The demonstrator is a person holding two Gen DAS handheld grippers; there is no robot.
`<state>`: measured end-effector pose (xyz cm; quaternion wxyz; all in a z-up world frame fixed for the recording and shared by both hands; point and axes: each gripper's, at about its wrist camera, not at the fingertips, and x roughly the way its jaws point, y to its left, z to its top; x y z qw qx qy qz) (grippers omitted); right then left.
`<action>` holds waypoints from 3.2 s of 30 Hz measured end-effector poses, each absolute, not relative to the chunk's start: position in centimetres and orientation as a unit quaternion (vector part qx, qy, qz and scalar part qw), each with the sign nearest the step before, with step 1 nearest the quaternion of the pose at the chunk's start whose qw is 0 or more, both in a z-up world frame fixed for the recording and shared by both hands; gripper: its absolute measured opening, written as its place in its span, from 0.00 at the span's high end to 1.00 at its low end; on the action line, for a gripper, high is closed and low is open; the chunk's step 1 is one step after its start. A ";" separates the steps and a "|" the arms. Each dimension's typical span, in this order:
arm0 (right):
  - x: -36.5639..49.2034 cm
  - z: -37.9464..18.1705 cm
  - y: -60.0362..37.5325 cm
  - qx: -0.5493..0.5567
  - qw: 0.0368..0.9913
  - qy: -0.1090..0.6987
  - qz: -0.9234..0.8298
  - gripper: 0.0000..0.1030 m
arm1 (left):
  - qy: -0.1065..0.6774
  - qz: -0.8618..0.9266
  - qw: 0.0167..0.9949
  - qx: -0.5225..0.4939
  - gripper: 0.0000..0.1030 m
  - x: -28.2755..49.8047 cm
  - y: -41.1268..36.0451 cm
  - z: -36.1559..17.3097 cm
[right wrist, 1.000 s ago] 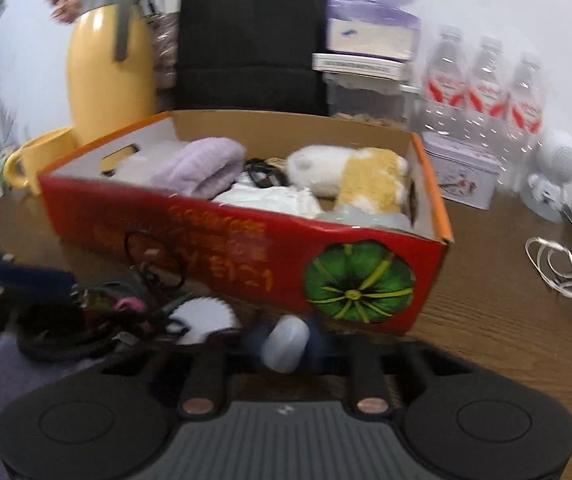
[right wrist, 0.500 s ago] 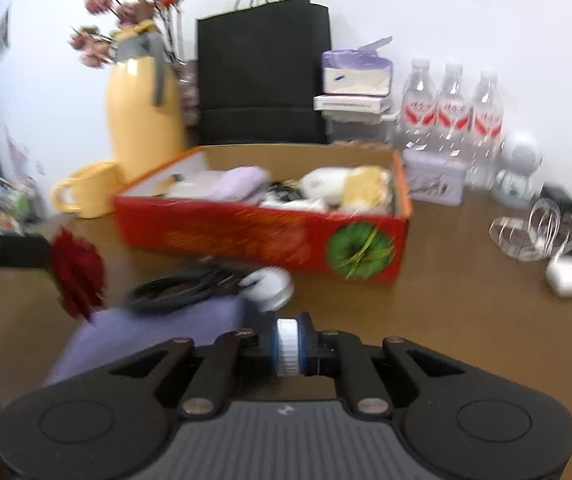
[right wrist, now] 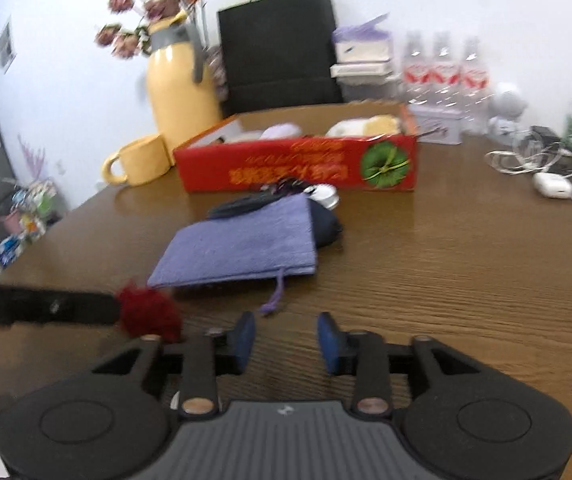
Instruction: Organize objects
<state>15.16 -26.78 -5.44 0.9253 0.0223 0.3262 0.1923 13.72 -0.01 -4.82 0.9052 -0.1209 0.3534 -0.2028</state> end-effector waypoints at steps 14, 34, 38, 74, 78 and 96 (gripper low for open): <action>10.3 -6.9 -21.8 -0.048 0.889 0.346 0.297 0.57 | 0.378 -0.179 0.906 -0.073 0.53 13.2 0.1 -6.8; 28.1 3.5 -23.3 -0.041 0.942 0.232 0.238 0.74 | 0.301 -0.139 0.942 -0.057 0.57 34.2 4.0 3.8; 40.8 2.3 -22.2 -0.024 0.934 0.289 0.207 0.74 | 0.339 -0.094 0.936 0.007 0.56 42.1 1.7 1.1; 15.0 0.1 -24.5 0.001 0.930 0.296 0.219 0.42 | 0.289 -0.084 0.948 -0.106 0.06 10.0 9.2 2.8; 11.3 -0.7 -24.8 0.001 0.921 0.316 0.227 0.38 | 0.268 -0.082 0.953 -0.116 0.04 6.4 9.6 3.0; 12.3 0.2 -27.6 0.033 0.945 0.280 0.167 0.38 | 0.289 -0.092 0.949 -0.083 0.03 9.6 6.8 2.0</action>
